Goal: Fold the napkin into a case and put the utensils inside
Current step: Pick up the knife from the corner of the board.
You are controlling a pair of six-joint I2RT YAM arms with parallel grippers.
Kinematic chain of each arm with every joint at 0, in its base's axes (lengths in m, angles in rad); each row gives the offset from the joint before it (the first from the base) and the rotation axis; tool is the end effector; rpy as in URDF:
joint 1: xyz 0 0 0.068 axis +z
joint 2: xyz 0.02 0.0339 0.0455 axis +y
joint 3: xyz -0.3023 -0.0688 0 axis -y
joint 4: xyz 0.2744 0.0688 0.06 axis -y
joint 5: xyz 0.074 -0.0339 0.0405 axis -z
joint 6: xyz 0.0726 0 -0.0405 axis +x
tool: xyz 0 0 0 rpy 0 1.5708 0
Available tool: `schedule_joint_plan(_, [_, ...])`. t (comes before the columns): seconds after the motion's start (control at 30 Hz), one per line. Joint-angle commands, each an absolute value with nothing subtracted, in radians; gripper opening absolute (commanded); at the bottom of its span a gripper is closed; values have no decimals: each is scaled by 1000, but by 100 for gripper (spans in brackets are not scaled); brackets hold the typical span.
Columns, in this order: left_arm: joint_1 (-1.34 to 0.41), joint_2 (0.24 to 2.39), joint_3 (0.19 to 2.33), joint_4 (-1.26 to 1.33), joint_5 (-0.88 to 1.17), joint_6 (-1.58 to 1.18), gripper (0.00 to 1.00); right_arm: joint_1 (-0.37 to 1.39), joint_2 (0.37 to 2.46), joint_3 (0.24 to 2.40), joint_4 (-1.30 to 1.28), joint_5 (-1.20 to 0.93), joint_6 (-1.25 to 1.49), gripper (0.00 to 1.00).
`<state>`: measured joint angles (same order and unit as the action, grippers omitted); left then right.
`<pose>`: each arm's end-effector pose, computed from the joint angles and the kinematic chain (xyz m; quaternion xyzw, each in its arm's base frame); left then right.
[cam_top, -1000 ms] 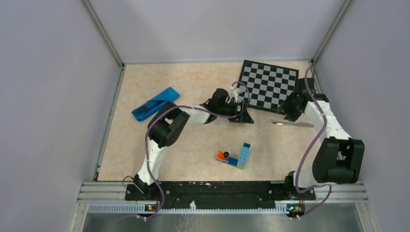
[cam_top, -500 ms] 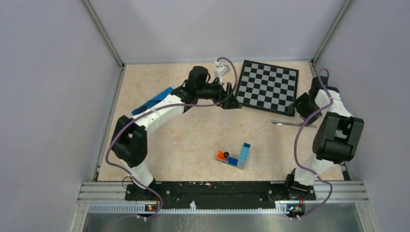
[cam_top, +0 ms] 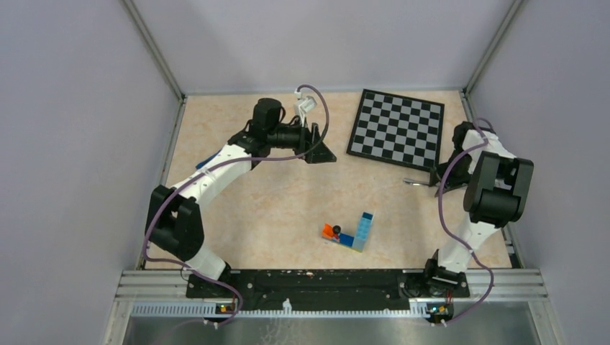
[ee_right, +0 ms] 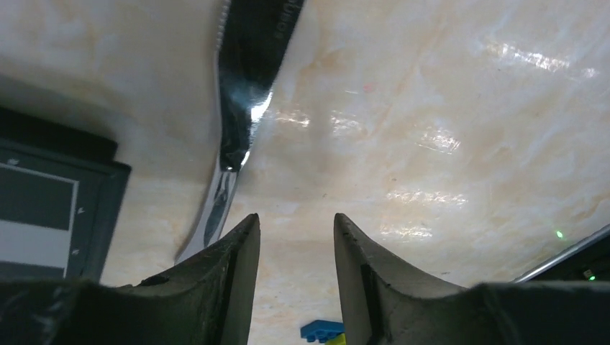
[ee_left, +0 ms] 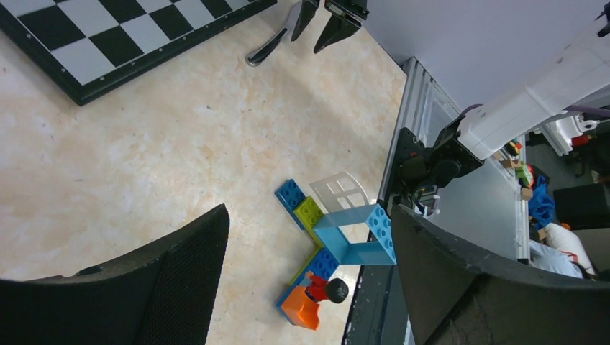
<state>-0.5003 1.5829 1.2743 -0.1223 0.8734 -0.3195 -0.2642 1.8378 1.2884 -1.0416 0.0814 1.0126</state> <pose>0.3356 -0.2469 0.3392 0.2962 0.7392 -0.5215 0.3065 0.3480 -0.1003 0.1666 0.5951 0.8026 -0.0416 0.0055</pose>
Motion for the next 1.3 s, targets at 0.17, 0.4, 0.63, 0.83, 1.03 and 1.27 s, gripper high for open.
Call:
schedule_joint_plan(0.17, [-483,1525,1242,-44,949,-351,87,-267,1831,1283,-1014,77,1153,41])
schedule_joint_plan(0.4, [-472,1525,1230,-15,967,-374,87,-266,1819,1265,-985,73,1192,41])
schedule_joint_plan(0.63, [-468,1529,1225,-11,971,-376,87,-267,1857,1317,-979,71,1203,41])
schedule_joint_plan(0.83, [-444,1531,1211,30,989,-403,87,-267,1889,1267,-933,71,1236,41])
schedule_joint_plan(1.03, [-438,1540,1211,30,993,-406,87,-266,1921,1227,-880,73,1279,37])
schedule_joint_plan(1.27, [-419,1543,1205,40,998,-415,87,-266,1897,1129,-857,97,1348,0])
